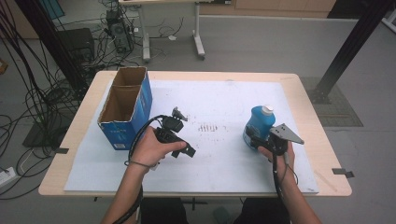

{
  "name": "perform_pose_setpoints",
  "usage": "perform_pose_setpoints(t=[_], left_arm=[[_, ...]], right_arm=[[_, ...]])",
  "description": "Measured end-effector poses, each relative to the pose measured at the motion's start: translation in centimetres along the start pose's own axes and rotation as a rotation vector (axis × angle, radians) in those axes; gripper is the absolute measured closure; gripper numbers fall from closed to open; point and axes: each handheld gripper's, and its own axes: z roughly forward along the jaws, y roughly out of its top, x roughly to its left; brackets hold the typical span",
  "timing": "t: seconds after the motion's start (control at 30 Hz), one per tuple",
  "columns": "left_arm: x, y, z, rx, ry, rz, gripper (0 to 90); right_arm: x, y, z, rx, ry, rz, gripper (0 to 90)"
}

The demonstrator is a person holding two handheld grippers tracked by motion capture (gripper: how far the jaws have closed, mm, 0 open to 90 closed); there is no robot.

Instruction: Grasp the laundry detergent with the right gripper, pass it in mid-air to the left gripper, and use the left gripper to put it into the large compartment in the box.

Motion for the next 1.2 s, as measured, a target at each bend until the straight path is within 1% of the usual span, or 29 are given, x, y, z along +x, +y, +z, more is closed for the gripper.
perform_pose_setpoints(t=[0.43,0.63,0.93,1.2], left_arm=[[0.0,0.03,-0.14,-0.002,-0.001,0.003,12.4],[0.03,-0.04,-0.15,-0.003,0.0,-0.001,12.4],[0.01,-0.02,-0.18,-0.005,-0.003,0.004,12.4],[0.03,-0.05,-0.13,-0.004,-0.002,-0.001,12.4]], right_arm=[[0.01,0.04,-0.07,-0.005,-0.013,-0.004,37.3],[0.1,0.05,-0.06,-0.005,-0.007,-0.011,42.0],[0.11,0.05,-0.09,-0.005,-0.007,-0.014,42.6],[0.13,0.03,-0.1,-0.006,-0.008,-0.022,43.5]])
